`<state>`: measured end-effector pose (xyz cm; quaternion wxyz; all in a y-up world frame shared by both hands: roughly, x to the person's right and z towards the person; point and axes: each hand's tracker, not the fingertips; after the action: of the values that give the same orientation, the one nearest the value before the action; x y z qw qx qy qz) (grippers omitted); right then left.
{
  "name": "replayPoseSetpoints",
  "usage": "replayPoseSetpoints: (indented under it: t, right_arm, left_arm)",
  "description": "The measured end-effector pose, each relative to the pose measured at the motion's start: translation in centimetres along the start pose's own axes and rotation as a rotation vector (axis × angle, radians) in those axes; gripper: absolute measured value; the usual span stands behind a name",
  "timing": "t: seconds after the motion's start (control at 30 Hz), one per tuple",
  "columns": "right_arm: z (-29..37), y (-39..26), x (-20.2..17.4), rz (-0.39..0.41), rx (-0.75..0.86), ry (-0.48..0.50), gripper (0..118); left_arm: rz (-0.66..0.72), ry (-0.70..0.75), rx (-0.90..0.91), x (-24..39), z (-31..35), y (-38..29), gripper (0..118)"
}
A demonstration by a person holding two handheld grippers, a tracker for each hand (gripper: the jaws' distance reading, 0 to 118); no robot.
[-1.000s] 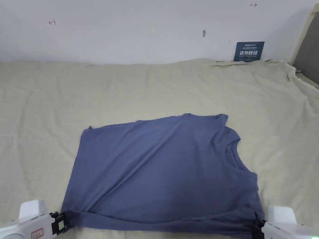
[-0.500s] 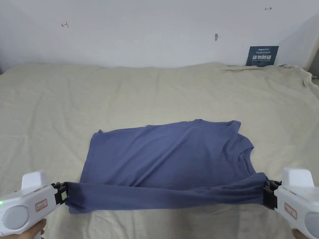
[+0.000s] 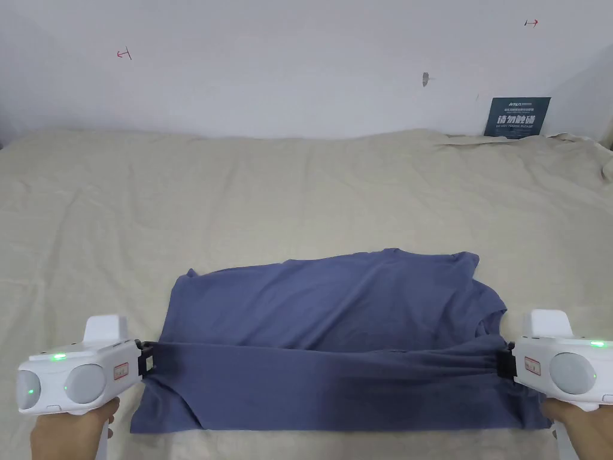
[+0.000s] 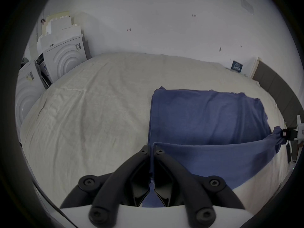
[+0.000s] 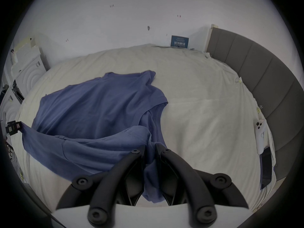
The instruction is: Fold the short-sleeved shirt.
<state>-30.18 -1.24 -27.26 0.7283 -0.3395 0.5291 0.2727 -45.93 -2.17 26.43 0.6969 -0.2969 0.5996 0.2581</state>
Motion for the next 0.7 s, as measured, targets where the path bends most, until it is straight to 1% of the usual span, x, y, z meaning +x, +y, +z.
replayPoseSetpoints:
  t: [0.03,0.1,0.2,0.3,0.4,0.43,0.47,0.5,0.53,0.6,0.63,0.67,0.7]
  right_arm:
    - [-0.9,0.1,0.1,-0.013,-0.033,-0.004,11]
    - [-2.4,0.0,0.2,-0.028,-0.048,-0.009,11]
    - [-4.2,-0.3,0.0,-0.022,-0.087,-0.029,11]
    - [-4.6,-1.0,-0.7,-0.015,-0.114,-0.042,12]
    - [-5.0,-1.2,-0.3,-0.005,-0.106,-0.045,13]
    - [-4.7,-1.0,-0.2,-0.003,-0.104,-0.042,14]
    - [-4.4,-0.9,-0.1,-0.007,-0.096,-0.038,18]
    - [-3.7,-0.8,-0.2,-0.009,-0.082,-0.035,32]
    - [-3.1,-0.6,-0.1,-0.008,-0.063,-0.031,46]
    - [-1.6,-0.3,0.1,-0.007,-0.015,-0.018,81]
    - [-0.6,-0.2,0.2,-0.012,0.024,-0.007,90]
    - [0.4,0.0,0.3,-0.017,0.052,0.004,92]
    - [1.5,0.1,0.4,-0.024,0.077,0.016,92]
  left_arm:
    - [-0.008,0.003,-0.013,0.9,0.3,-0.1,0]
    - [-0.015,0.014,-0.05,1.3,-1.0,-0.1,0]
    - [-0.015,0.03,-0.088,1.1,-3.6,-0.5,0]
    - [-0.026,0.052,-0.137,1.6,-4.4,-1.2,0]
    - [-0.041,0.058,-0.15,2.0,-4.3,-1.4,5]
    - [-0.042,0.054,-0.148,2.7,-3.1,-0.9,7]
    - [-0.045,0.044,-0.144,2.9,-2.8,-0.7,14]
    - [-0.044,0.049,-0.145,3.1,-2.5,-0.5,28]
    - [-0.043,0.049,-0.145,2.9,-2.5,-0.4,47]
    - [-0.035,0.041,-0.131,2.6,-2.0,-0.5,89]
    - [-0.03,0.03,-0.117,2.8,-1.3,-0.3,102]
    - [-0.026,0.018,-0.094,3.0,-0.5,-0.1,107]
    - [-0.026,0.006,-0.069,3.5,0.9,0.1,107]
